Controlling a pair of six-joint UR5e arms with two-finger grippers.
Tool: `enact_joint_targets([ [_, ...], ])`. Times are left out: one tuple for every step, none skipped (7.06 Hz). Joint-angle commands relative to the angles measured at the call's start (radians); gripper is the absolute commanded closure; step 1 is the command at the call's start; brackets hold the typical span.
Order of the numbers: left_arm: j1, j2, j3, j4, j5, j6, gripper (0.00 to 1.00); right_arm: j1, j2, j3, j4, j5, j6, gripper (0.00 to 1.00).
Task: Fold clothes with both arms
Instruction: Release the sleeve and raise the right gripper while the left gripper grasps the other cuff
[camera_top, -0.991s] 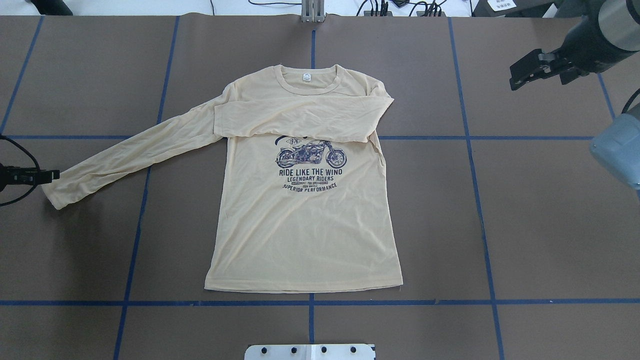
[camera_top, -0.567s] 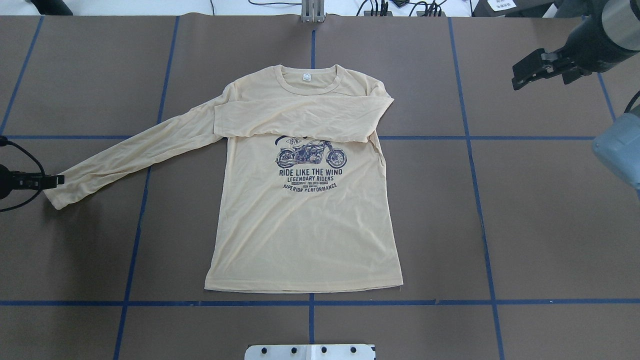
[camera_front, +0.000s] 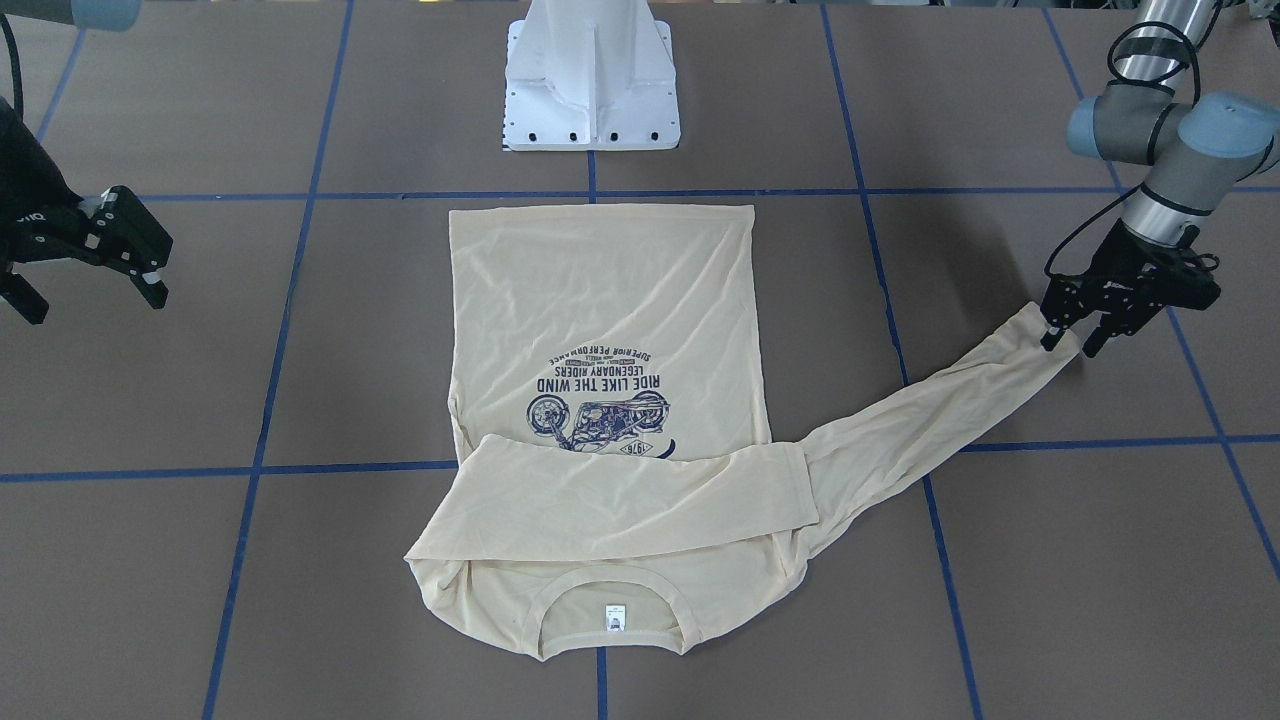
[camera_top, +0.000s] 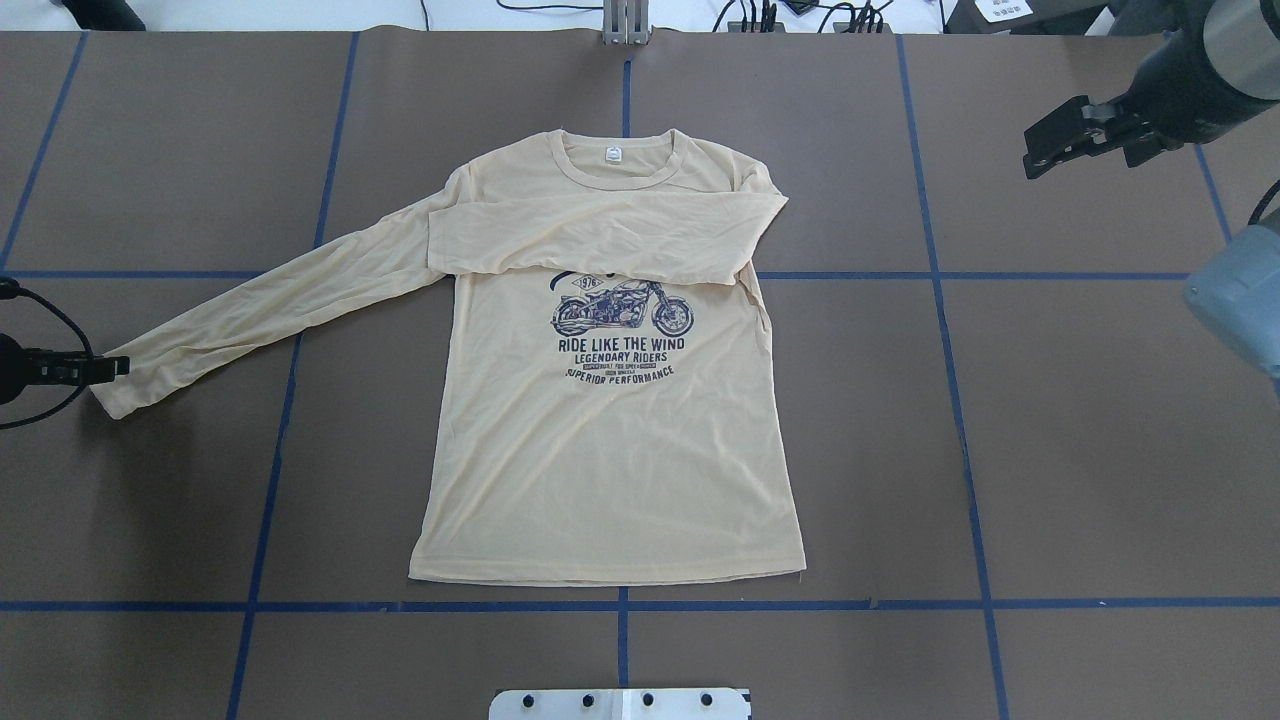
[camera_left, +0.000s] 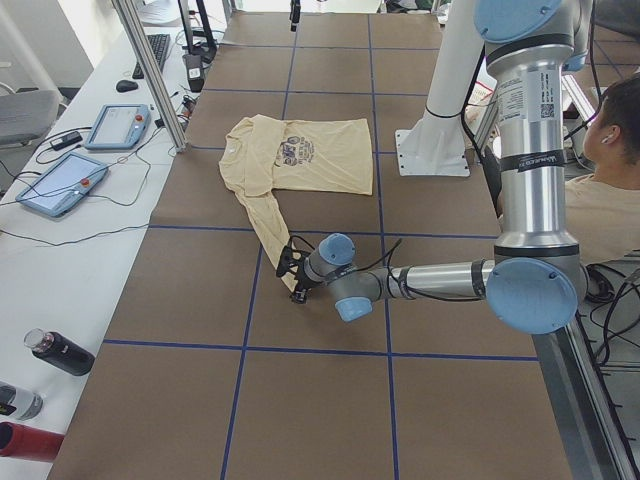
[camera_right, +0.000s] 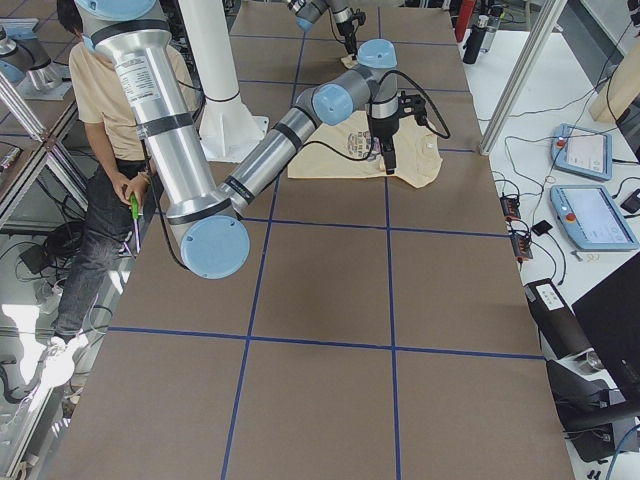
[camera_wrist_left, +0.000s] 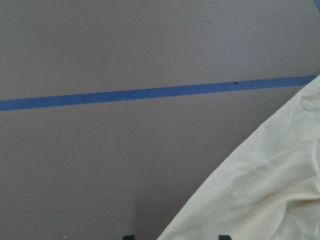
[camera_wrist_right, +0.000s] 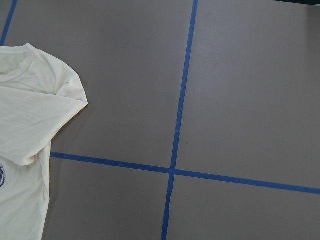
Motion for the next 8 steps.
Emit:
enact_joint_targets([
  [0.002,0.001,0.001,0.000,-0.001,0.003,0.36,0.000,0.000,0.002,0.000,0.000,0.000,0.00],
  [0.002,0.001,0.001,0.000,-0.001,0.003,0.38,0.000,-0.001,0.005,-0.002,0.000,0.000,0.00],
  [0.003,0.001,0.001,-0.002,-0.001,-0.002,0.54,0.000,-0.001,0.005,0.000,0.000,0.000,0.00],
  [0.003,0.001,0.001,-0.012,-0.002,0.000,0.79,0.000,-0.001,0.005,0.000,0.000,0.001,0.00],
  [0.003,0.003,-0.001,-0.015,-0.007,0.004,1.00,0.000,-0.001,0.005,0.000,0.000,0.001,0.00],
  [0.002,0.012,-0.013,-0.014,-0.010,0.008,1.00,0.000,-0.001,0.005,0.000,0.000,0.001,0.00],
  [0.000,0.024,-0.036,-0.014,-0.014,0.009,1.00,0.000,0.000,0.005,0.000,0.000,0.001,0.00],
  [-0.010,0.030,-0.072,-0.003,-0.066,0.011,1.00,-0.001,0.002,0.005,-0.002,0.000,0.003,0.00],
])
